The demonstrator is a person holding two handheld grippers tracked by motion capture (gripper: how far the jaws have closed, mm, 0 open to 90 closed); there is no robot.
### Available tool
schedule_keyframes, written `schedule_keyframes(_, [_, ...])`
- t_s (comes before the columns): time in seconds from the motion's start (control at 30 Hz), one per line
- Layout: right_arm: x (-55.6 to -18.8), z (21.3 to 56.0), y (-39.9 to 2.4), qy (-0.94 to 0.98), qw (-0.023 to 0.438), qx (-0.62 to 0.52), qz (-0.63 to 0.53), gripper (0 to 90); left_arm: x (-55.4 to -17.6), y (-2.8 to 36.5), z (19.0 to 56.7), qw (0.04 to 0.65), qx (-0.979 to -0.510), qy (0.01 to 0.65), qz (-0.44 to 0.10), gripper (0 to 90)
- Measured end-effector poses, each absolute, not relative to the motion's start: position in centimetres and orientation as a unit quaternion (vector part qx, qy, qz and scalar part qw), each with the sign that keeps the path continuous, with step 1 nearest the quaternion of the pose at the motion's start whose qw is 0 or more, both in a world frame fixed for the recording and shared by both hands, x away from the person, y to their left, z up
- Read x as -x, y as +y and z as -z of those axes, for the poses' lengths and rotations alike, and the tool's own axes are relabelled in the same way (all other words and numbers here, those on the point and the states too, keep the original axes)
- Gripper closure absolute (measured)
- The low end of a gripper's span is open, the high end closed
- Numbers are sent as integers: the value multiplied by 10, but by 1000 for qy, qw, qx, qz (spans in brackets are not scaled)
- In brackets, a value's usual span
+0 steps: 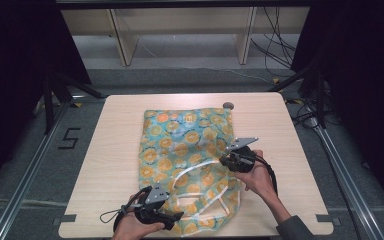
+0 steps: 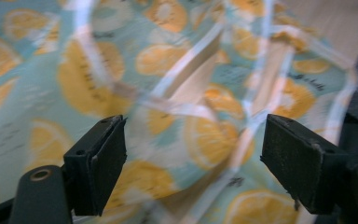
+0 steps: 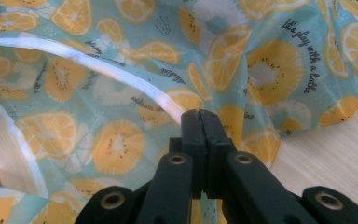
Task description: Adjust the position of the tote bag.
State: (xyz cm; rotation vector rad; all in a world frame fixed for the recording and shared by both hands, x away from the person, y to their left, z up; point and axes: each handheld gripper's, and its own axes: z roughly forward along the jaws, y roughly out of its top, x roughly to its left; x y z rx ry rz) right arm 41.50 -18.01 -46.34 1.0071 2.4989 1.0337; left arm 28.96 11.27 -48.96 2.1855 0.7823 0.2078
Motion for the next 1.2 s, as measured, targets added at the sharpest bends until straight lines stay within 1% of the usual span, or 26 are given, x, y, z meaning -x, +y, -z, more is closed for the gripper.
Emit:
schedule_keyframes(0.07, [-416, 462, -181, 862, 120, -346, -349, 900, -289, 108, 491, 376, -872, 298, -96, 224])
schedule_keyframes(0.1, [-416, 464, -180, 856, 125, -354, -354, 900, -290, 107, 493, 369, -876, 294, -102, 301])
schedule_keyframes(0.13, [-416, 463, -179, 857, 120, -354, -354, 900, -293, 108, 494, 356, -882, 288, -113, 389])
schedule_keyframes(0.17, [-416, 461, -180, 862, 118, -350, -348, 900, -295, 108, 495, 353, -881, 292, -115, 441])
schedule_keyframes(0.2, [-417, 461, -180, 863, 121, -343, -351, 900, -297, 109, 496, 356, -883, 283, -120, 544])
schedule_keyframes(0.27, [-416, 461, -179, 863, 120, -343, -350, 900, -300, 111, 494, 363, -881, 275, -127, 714])
schedule_keyframes(0.3, [-418, 462, -179, 867, 119, -331, -351, 900, -302, 114, 491, 368, -880, 267, -139, 801])
schedule_keyframes(0.33, [-419, 462, -180, 868, 124, -324, -356, 900, -304, 117, 487, 373, -876, 267, -147, 861])
schedule_keyframes(0.37, [-417, 461, -179, 865, 119, -337, -352, 900, -307, 120, 482, 382, -873, 264, -151, 874])
schedule_keyframes(0.4, [-418, 463, -179, 860, 124, -337, -363, 898, -310, 123, 476, 388, -868, 267, -161, 881])
schedule_keyframes(0.43, [-415, 461, -179, 856, 115, -352, -360, 894, -312, 124, 470, 401, -857, 276, -167, 885])
schedule_keyframes(0.47, [-417, 459, -182, 864, 117, -340, -353, 885, -317, 127, 464, 405, -855, 273, -175, 887])
schedule_keyframes(0.5, [-417, 461, -182, 859, 121, -341, -363, 864, -323, 129, 458, 413, -848, 278, -181, 888])
schedule_keyframes(0.53, [-417, 459, -183, 863, 106, -344, -355, 818, -330, 132, 452, 419, -843, 280, -189, 888])
schedule_keyframes(0.57, [-418, 460, -183, 856, 113, -347, -366, 796, -338, 134, 445, 415, -844, 275, -199, 888])
schedule_keyframes(0.6, [-417, 457, -185, 852, 107, -353, -372, 780, -346, 137, 440, 416, -840, 279, -209, 888])
schedule_keyframes(0.67, [-416, 446, -191, 855, 104, -340, -377, 754, -364, 142, 430, 421, -829, 292, -225, 889])
schedule_keyframes(0.7, [-414, 440, -193, 851, 110, -338, -386, 750, -373, 146, 426, 421, -826, 296, -232, 888])
schedule_keyframes(0.8, [-406, 420, -202, 846, 120, -328, -404, 745, -397, 151, 419, 431, -810, 319, -237, 890])
schedule_keyframes(0.87, [-399, 410, -206, 840, 124, -326, -416, 762, -410, 154, 416, 425, -809, 329, -239, 890])
schedule_keyframes(0.97, [-384, 399, -204, 849, 111, -302, -418, 771, -426, 158, 414, 414, -810, 335, -247, 890])
schedule_keyframes(1.03, [-376, 400, -197, 860, 105, -288, -408, 715, -436, 159, 414, 408, -810, 344, -244, 890])
schedule_keyframes(1.07, [-373, 403, -192, 867, 102, -284, -396, 684, -439, 161, 415, 393, -814, 355, -239, 890])
schedule_keyframes(1.13, [-374, 409, -186, 871, 105, -289, -383, 612, -449, 163, 419, 381, -815, 365, -241, 890])
schedule_keyframes(1.2, [-379, 417, -183, 870, 113, -301, -374, 603, -459, 166, 423, 369, -815, 376, -240, 890])
